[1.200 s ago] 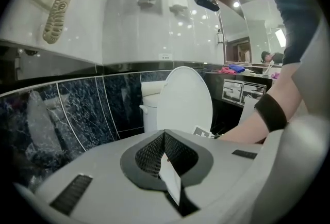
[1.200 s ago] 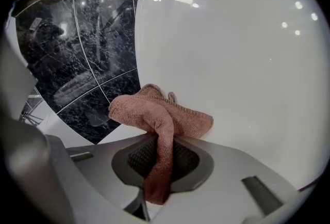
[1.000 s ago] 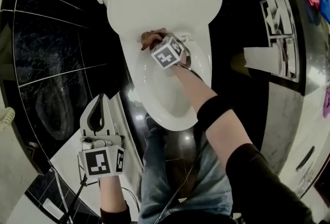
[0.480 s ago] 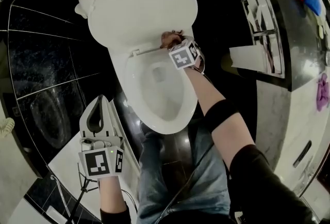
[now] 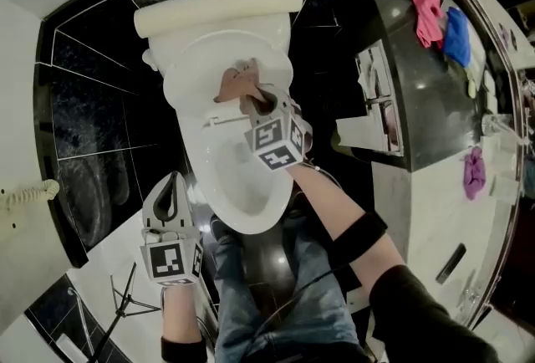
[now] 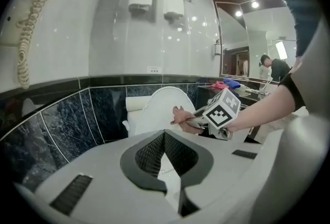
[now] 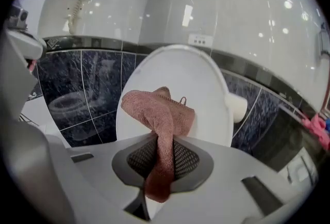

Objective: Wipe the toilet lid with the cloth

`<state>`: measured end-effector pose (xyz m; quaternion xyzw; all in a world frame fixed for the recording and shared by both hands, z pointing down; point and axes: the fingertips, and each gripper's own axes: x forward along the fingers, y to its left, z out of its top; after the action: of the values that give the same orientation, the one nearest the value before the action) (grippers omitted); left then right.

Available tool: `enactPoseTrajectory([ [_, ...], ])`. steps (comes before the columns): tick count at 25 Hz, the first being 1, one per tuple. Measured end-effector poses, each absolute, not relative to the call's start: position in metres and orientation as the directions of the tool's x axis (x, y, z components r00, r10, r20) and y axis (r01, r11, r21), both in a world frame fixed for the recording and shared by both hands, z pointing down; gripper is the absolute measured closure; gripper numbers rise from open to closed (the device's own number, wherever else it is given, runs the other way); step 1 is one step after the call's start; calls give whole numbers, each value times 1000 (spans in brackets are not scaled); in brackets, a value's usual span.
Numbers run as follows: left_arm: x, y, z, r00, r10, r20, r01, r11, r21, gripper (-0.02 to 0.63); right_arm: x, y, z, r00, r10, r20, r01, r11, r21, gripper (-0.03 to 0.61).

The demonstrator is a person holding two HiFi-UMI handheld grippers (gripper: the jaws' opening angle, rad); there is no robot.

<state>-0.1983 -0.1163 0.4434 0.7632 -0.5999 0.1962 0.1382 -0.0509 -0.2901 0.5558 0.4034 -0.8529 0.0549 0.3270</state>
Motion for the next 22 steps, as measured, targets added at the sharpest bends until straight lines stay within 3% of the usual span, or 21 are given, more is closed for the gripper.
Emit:
enactPoseTrajectory([
  [6,-198,-122,414,183,-884,430,-979,-204,-2,614,-90,-307,459,-527,-674,517,-614,723,317,501],
  [13,-198,-128,386,152,-894,421,-988,-155,26,614,-125,-329,437,-528,-654,541,-485,756,440,500],
  [22,-202,-132,403,128,-890,438,-988,-152,-20,614,-98,-362,468,-476,-698,535,-587,705,399,500],
])
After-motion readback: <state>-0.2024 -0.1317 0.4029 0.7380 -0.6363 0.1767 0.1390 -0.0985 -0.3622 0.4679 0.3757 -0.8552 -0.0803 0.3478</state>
